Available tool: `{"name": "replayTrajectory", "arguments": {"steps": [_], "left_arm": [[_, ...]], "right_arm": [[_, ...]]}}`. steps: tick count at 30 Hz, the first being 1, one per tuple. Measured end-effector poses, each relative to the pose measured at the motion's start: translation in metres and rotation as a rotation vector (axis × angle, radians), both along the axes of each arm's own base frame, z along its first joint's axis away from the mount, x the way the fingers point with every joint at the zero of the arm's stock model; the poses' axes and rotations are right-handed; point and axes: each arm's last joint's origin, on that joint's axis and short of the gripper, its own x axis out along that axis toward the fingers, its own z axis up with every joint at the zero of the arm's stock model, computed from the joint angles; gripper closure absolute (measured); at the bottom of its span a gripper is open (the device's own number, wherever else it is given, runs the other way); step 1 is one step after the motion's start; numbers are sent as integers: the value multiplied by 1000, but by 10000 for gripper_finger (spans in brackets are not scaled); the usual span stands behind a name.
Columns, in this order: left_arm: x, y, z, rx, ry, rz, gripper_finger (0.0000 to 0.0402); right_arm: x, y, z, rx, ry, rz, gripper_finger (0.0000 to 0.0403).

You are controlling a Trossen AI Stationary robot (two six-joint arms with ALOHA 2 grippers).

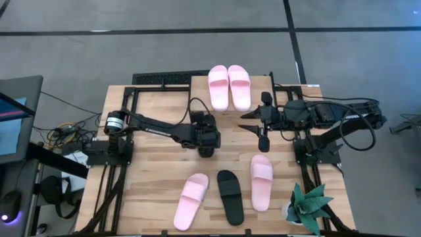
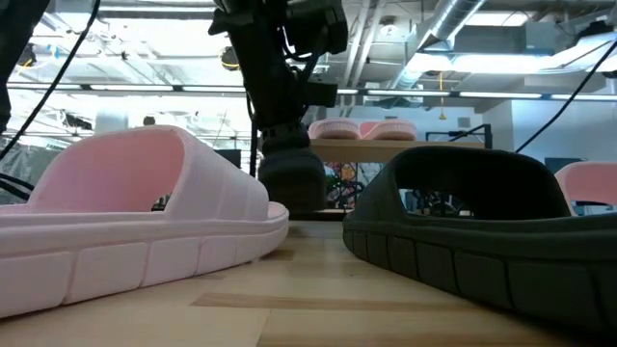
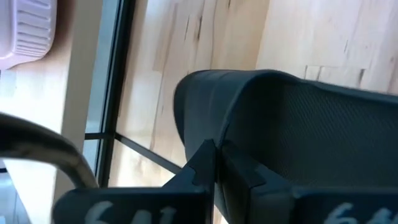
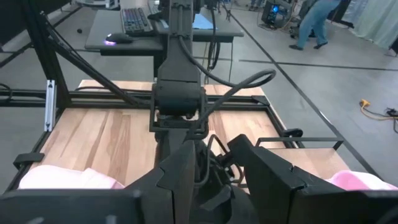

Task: Pick and place slides into the shelf
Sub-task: Put the left black slide under the shelf

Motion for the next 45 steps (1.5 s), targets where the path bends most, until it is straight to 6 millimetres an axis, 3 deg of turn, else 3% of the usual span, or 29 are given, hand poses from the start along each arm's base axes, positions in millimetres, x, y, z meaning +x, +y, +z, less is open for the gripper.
{"name": "replayTrajectory", "arguments": {"steps": [6,17,45], "left_arm": [[0,7,-1,-26,40,-28,401],[4,6,-33,-26,163,-52,402],[6,31,-34,9,183,-43,401]], "right_arm": [[0,0,0,0,0,0,276],[0,0,-1,-4,7,-2,276],[0,0,-1,22,4,-11,276]]}}
